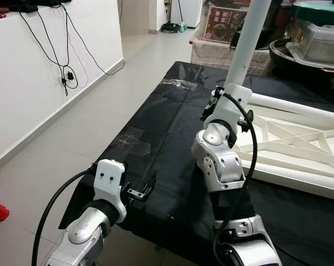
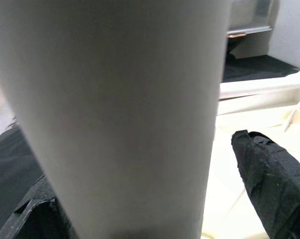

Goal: Building children table

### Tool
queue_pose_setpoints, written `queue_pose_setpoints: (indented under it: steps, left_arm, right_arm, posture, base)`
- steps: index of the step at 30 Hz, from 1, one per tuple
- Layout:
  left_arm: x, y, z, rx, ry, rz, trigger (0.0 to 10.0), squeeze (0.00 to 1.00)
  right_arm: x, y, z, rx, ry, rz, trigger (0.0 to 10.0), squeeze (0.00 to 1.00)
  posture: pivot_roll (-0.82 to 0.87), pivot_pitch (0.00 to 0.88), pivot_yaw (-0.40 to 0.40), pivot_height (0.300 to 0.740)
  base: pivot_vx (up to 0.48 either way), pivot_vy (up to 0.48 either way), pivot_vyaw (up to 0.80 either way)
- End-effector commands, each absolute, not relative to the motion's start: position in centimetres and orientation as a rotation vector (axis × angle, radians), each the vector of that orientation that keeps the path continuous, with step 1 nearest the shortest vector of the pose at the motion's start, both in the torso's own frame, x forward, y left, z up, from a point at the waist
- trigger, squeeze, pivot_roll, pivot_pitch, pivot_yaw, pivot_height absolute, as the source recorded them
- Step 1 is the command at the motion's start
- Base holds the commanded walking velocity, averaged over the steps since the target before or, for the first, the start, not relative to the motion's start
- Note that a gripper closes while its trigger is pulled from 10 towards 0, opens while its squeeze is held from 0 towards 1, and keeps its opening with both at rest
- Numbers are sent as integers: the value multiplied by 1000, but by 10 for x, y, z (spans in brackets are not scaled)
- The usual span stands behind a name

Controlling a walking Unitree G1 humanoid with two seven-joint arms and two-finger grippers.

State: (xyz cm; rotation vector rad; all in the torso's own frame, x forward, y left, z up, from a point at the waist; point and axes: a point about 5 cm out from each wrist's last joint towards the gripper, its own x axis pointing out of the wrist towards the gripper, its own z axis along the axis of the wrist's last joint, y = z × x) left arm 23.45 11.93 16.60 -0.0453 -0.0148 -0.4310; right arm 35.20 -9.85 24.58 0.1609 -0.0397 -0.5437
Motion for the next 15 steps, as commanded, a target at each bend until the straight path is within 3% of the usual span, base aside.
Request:
queue_pose_setpoints:
  steps: [1, 15]
  left_arm:
    - [235, 122, 161, -39, 5, -421, 10000, 0]
    - [236, 123, 160, -39, 4, -418, 10000, 0]
  right_arm:
    - [335, -76, 196, 216, 153, -499, 10000, 0]
    - [324, -76, 187, 211, 192, -404, 10000, 0]
  posture:
    - [153, 76, -35, 740]
    - [153, 75, -33, 740]
  base:
    - [0, 0, 0]
    - [0, 0, 0]
